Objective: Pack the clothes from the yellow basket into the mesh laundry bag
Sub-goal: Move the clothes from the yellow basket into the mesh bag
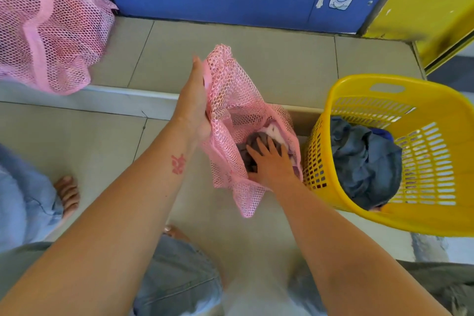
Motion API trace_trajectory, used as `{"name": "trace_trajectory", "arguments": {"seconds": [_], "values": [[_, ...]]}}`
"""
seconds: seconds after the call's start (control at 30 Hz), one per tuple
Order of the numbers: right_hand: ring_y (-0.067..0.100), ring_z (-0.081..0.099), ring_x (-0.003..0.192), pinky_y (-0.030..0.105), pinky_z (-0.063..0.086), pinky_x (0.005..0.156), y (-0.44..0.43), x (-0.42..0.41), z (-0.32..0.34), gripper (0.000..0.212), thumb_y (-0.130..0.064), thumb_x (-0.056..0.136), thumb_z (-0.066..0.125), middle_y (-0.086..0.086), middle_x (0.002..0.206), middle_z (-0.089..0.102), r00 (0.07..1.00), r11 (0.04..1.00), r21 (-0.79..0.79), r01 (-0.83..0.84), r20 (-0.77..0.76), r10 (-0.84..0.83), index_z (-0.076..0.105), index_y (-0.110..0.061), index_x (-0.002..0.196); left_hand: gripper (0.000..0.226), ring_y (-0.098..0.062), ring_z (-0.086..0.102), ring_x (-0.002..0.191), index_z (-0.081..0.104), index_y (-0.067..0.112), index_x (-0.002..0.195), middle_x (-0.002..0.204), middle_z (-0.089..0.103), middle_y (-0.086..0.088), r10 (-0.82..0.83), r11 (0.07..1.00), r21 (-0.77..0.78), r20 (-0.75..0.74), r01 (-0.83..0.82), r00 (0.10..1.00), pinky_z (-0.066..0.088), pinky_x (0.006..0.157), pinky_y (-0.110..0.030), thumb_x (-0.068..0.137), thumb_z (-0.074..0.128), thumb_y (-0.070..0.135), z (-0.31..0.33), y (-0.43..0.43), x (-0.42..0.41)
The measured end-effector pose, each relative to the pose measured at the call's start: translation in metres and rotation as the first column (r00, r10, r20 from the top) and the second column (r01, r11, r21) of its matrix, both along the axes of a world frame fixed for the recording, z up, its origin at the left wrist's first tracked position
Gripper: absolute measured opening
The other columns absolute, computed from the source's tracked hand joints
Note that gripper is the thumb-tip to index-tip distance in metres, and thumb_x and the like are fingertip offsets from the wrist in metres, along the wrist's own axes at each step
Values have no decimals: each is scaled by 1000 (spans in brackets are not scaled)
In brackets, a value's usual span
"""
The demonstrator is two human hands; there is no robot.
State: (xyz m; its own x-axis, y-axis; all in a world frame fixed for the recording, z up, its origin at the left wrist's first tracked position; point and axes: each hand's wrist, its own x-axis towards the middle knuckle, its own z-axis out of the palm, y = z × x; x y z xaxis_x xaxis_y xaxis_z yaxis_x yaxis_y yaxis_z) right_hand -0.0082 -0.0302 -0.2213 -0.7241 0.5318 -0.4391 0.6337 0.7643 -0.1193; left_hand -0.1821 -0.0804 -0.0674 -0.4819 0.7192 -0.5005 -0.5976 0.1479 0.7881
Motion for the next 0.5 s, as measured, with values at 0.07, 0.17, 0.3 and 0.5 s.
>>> {"name": "trace_trajectory", "arguments": {"seconds": [0.07,0.17,0.3,0.5], "values": [[31,3,151,57,9,120,0,0,9,81,-62,88,50,2,165,6,997,1000,0,10,-82,-10,15,-32,155,70,-32,56,133,43,28,152,148,57,-8,-9,1000,3,-19,9,1000,40,113,-60,99,23,69,-1,0,0],[33,7,150,55,15,119,4,-1,39,86,-58,83,60,3,163,11,986,998,-57,39,-162,-48,19,-29,153,70,-31,59,130,45,29,151,146,59,-7,-12,1000,-18,-25,12,1000,42,111,-59,99,23,70,3,0,7],[27,11,150,48,27,118,12,4,94,83,-59,84,60,2,163,16,972,1000,-14,2,-235,-5,24,-27,152,72,-30,60,129,46,29,150,143,61,-6,-23,998,-53,-46,20,999,44,110,-56,97,24,72,12,-4,24],[23,20,149,39,24,117,28,39,167,61,-45,97,50,4,159,29,768,957,-24,289,-591,-247,34,-20,151,61,-19,79,79,67,30,113,97,82,0,-26,997,-75,-35,24,999,61,57,-30,99,25,70,23,-6,46]]}}
